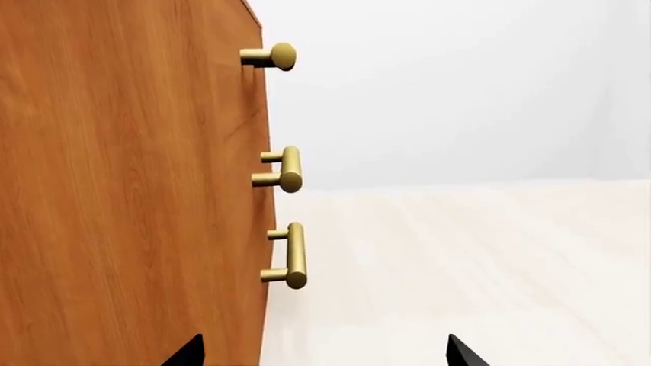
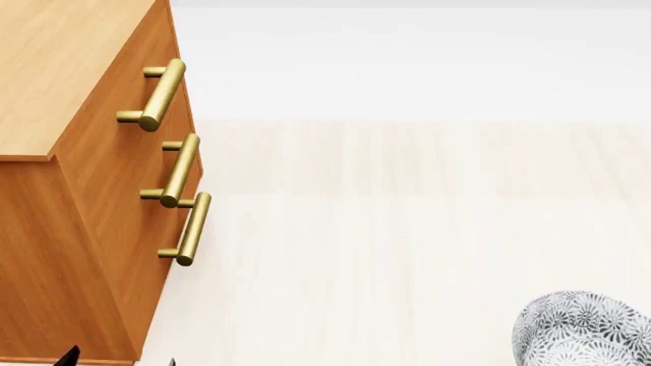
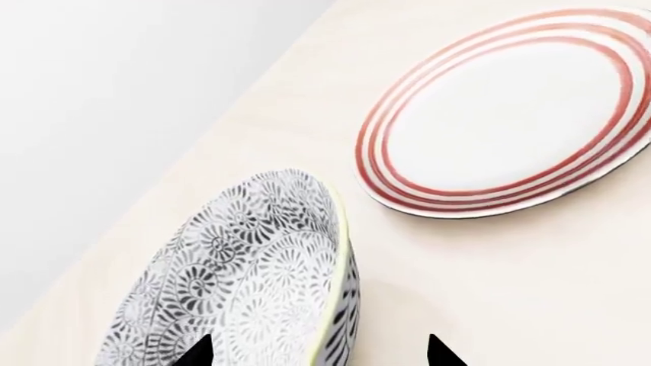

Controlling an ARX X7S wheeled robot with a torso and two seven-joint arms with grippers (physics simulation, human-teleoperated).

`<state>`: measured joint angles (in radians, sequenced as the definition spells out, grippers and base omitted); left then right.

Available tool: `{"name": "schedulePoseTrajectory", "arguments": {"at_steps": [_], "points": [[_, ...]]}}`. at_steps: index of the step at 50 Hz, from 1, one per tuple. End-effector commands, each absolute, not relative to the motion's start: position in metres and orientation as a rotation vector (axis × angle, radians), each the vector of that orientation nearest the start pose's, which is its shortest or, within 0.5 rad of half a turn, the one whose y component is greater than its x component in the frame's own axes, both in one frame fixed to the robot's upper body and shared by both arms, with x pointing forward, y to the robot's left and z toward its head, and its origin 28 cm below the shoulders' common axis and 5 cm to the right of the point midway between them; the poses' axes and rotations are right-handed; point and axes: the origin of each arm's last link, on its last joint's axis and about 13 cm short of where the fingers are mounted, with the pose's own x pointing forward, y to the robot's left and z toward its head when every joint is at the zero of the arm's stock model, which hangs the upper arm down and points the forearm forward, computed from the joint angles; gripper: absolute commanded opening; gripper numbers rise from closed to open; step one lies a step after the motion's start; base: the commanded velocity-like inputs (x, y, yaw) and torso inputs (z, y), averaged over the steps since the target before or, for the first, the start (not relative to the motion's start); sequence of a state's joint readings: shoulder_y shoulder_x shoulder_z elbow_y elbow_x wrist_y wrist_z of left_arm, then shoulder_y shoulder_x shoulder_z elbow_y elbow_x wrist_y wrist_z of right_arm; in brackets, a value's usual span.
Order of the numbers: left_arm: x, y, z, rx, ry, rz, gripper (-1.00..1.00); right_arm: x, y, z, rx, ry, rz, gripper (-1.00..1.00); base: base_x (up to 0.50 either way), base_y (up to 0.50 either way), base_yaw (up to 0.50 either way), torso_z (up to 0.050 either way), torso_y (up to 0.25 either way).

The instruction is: Put the bowl on top of the cabinet.

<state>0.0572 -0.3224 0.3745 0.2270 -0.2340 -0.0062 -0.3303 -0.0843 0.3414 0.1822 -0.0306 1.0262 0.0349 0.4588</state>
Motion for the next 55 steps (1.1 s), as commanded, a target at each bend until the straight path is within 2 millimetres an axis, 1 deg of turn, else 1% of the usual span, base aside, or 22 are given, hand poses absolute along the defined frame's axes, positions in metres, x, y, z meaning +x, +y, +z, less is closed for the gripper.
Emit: {"name": "schedulePoseTrajectory", "arguments": {"at_steps": [1, 6, 20, 29, 48, 49, 55], "points": [[0.183, 0.195, 0.034, 0.025, -0.051, -0.095, 1.0, 0.196, -0.195, 0.031, 0.639, 0.156, -0.538, 1.0, 0.0, 0.0, 0.0, 0.0, 0.0], [0.183, 0.195, 0.034, 0.026, -0.05, -0.096, 1.0, 0.199, -0.196, 0.029, 0.635, 0.165, -0.522, 1.0, 0.0, 0.0, 0.0, 0.0, 0.0], [0.184, 0.195, 0.034, 0.027, -0.047, -0.096, 1.0, 0.208, -0.201, 0.016, 0.652, 0.208, -0.538, 1.0, 0.0, 0.0, 0.0, 0.0, 0.0], [0.184, 0.194, 0.033, 0.03, -0.046, -0.099, 1.0, 0.212, -0.199, 0.015, 0.637, 0.221, -0.523, 1.0, 0.0, 0.0, 0.0, 0.0, 0.0], [0.185, 0.194, 0.032, 0.03, -0.042, -0.098, 1.0, 0.209, -0.201, 0.01, 0.648, 0.224, -0.535, 1.0, 0.0, 0.0, 0.0, 0.0, 0.0], [0.185, 0.194, 0.032, 0.029, -0.043, -0.097, 1.0, 0.209, -0.202, 0.009, 0.655, 0.224, -0.54, -1.0, 0.0, 0.0, 0.0, 0.0, 0.0], [0.185, 0.194, 0.032, 0.029, -0.043, -0.097, 1.0, 0.209, -0.202, 0.008, 0.655, 0.223, -0.549, -1.0, 0.0, 0.0, 0.0, 0.0, 0.0]]}}
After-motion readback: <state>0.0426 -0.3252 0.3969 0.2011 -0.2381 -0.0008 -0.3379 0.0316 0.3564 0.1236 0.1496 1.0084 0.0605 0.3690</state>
